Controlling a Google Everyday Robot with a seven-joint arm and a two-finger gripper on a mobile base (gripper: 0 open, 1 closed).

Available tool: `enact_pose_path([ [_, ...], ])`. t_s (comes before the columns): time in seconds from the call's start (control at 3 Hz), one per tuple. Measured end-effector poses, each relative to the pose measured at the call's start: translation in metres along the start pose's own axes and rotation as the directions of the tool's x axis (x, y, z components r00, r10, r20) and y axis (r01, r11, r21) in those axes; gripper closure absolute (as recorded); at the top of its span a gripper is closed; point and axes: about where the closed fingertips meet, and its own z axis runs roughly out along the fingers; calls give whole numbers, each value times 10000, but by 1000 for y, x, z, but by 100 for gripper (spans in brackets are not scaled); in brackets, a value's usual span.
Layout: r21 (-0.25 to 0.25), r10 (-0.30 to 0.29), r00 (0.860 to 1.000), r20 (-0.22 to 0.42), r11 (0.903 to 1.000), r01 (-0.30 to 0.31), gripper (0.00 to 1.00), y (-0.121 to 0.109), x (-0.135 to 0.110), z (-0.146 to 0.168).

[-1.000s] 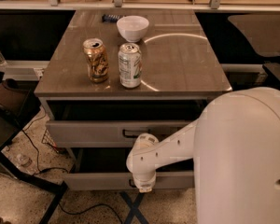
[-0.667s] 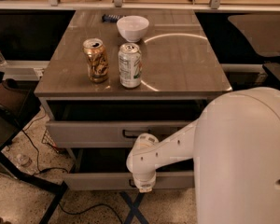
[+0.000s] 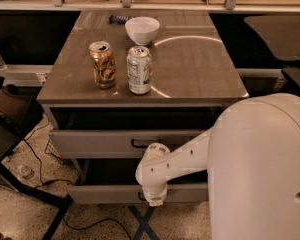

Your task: Open middle drawer

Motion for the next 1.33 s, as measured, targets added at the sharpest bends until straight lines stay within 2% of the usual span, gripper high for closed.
enact_pose_path([
  [0.67,0,0,10000,0,10000,0,100,0,0,0],
  [1.0,0,0,10000,0,10000,0,83,0,0,0],
  [1.33,-1,0,10000,0,10000,0,59,0,0,0],
])
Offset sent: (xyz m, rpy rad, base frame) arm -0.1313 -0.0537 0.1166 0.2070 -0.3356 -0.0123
